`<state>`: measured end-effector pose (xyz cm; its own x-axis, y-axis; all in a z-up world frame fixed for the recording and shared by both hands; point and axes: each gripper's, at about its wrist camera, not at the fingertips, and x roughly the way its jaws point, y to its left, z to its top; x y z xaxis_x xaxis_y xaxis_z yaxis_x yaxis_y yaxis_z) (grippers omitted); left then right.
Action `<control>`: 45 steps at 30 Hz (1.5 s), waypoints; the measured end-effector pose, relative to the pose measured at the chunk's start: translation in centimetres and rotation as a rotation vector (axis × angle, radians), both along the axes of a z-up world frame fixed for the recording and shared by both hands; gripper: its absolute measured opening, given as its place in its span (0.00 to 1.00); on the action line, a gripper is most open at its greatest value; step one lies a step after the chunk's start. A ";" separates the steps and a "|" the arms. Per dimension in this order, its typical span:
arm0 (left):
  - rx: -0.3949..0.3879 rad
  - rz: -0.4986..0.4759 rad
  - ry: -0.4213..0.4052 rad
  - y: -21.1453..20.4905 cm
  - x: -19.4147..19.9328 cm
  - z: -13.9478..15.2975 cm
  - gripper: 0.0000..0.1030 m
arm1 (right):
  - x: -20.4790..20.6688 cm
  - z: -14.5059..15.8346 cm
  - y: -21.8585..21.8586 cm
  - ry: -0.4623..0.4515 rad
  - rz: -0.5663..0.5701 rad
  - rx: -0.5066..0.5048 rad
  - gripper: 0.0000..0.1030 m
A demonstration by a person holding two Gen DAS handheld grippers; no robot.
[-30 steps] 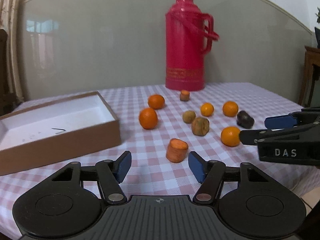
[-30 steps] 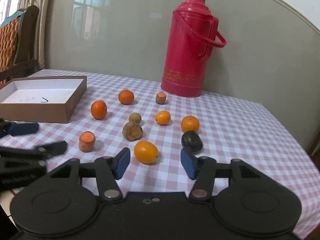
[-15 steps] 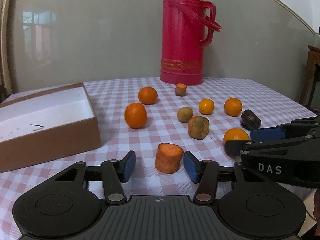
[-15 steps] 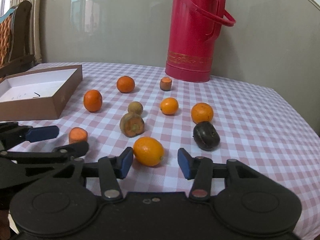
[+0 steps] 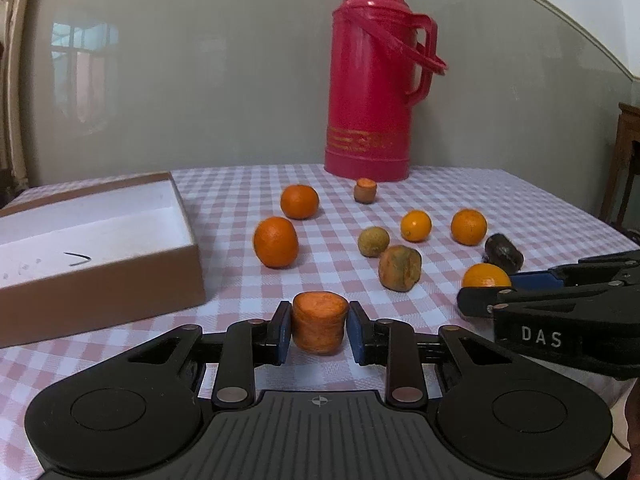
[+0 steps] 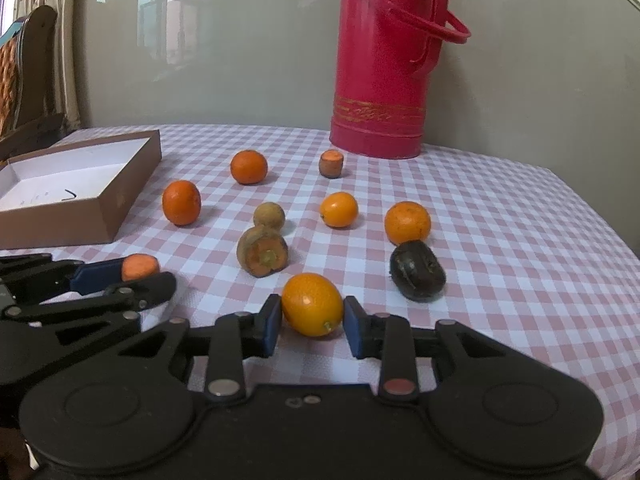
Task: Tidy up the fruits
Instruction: 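Carry the carrot piece and orange in both tools over the white tray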
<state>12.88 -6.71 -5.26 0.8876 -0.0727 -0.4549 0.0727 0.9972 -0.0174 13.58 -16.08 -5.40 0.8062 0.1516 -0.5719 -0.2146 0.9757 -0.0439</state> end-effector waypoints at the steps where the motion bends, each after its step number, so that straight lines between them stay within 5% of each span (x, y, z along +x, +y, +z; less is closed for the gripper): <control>1: 0.000 0.001 -0.005 0.2 -0.3 0.2 0.29 | -0.1 0.1 0.0 -0.003 -0.001 0.004 0.24; 13: 0.003 0.057 -0.070 3.7 -3.4 3.1 0.29 | -2.6 2.3 1.4 -0.069 0.042 0.029 0.24; 29: 0.009 0.259 -0.149 12.4 -6.9 6.6 0.29 | -4.1 6.1 8.4 -0.175 0.239 0.085 0.24; 45: 0.038 0.482 -0.183 21.7 -5.5 8.6 0.29 | 0.8 8.3 14.7 -0.225 0.352 0.134 0.24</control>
